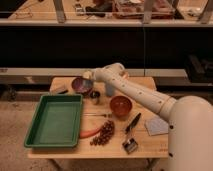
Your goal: Place sponge in purple bowl
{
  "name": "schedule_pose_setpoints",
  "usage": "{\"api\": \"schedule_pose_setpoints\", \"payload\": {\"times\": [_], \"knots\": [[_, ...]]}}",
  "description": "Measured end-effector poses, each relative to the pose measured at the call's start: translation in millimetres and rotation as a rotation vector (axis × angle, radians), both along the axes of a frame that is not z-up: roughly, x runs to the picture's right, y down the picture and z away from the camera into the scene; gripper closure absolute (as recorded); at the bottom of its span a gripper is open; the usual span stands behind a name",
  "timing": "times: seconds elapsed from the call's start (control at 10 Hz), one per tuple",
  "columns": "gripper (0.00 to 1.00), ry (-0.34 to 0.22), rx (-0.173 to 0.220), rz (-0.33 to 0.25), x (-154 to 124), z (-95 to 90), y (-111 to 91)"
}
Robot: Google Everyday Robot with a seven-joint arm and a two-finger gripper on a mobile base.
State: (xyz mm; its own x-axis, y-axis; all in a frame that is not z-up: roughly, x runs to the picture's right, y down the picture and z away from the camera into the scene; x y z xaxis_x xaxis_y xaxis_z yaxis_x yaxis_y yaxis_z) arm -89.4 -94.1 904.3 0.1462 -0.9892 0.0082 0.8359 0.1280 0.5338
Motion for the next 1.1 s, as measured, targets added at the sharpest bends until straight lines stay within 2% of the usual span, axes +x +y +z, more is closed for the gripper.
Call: {"api": "schedule_pose_setpoints", "payload": {"times": [0.3,0.5,0.8,1.1], "knots": [[1.00,-0.001,-0.003,0.000,0.0,2.0,2.8],[1.00,-0.014,-0.002,-0.004,-1.8,11.5,9.4],[1.00,-0.052,-0.018,-0.044,-20.6,19.2,7.8],[1.00,-0.069,-0.024,-0.057,-27.4,28.3,5.9]]}}
